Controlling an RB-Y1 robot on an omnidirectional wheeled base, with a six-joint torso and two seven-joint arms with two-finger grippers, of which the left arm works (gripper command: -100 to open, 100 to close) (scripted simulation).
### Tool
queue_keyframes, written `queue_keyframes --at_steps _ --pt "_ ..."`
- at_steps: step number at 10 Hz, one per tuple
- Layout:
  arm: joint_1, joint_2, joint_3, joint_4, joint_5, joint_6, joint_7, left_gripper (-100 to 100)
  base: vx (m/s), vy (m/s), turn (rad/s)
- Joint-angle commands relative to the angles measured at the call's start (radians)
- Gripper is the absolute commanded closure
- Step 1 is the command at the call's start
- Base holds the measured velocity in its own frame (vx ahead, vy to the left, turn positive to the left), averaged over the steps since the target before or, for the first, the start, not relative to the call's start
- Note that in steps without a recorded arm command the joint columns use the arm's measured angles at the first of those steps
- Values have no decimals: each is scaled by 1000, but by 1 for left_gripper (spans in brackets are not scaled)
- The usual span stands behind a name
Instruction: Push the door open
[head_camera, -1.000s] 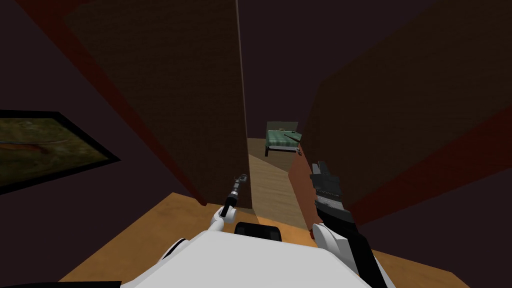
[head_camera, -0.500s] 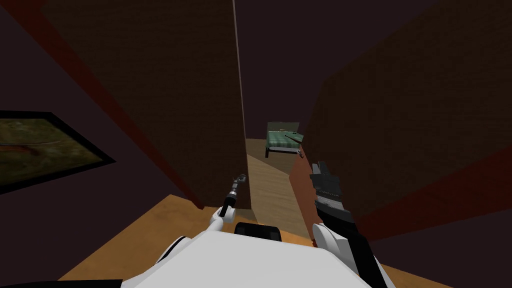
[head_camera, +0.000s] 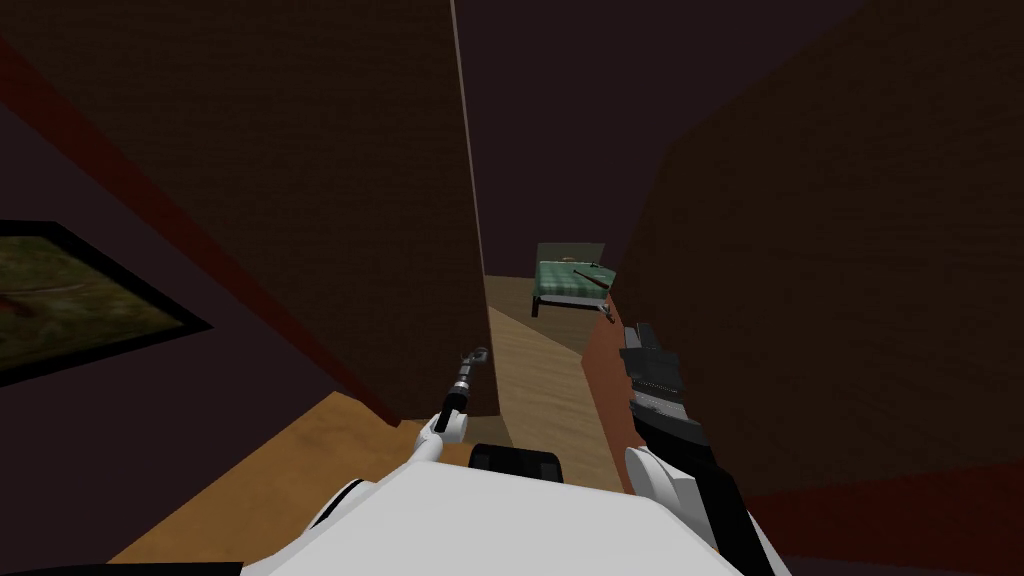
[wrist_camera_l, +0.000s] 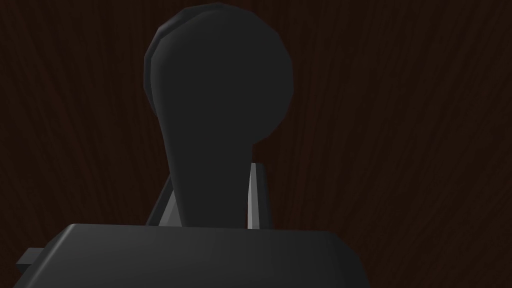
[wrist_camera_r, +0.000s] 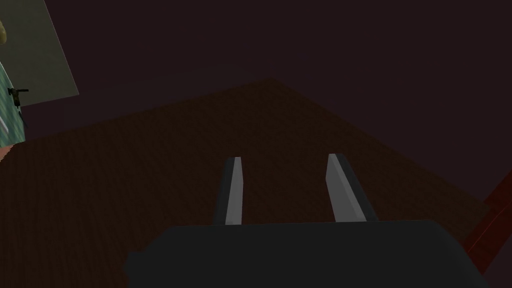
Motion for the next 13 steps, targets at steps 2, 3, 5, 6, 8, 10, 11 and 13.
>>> queue_keyframes --at_steps 2,3,5,6,8,10,11,13 --pt "-33 13 14 62 7 -39 0 100 31 -8 -2" --pt "-33 16 38 65 19 -40 -8 100 108 -80 85" --pt "-33 18 55 66 28 -40 -14 100 160 -94 81" --pt "-33 18 55 70 28 -40 -14 100 142 -33 19" --pt "-32 19 72 68 36 -40 -20 100 87 -34 15" --pt "-32 19 88 70 45 -41 -26 100 161 -93 78" --pt "-32 19 99 71 50 -41 -29 100 162 -62 66" --pt "-32 18 118 72 60 -41 -36 100 170 -85 63"
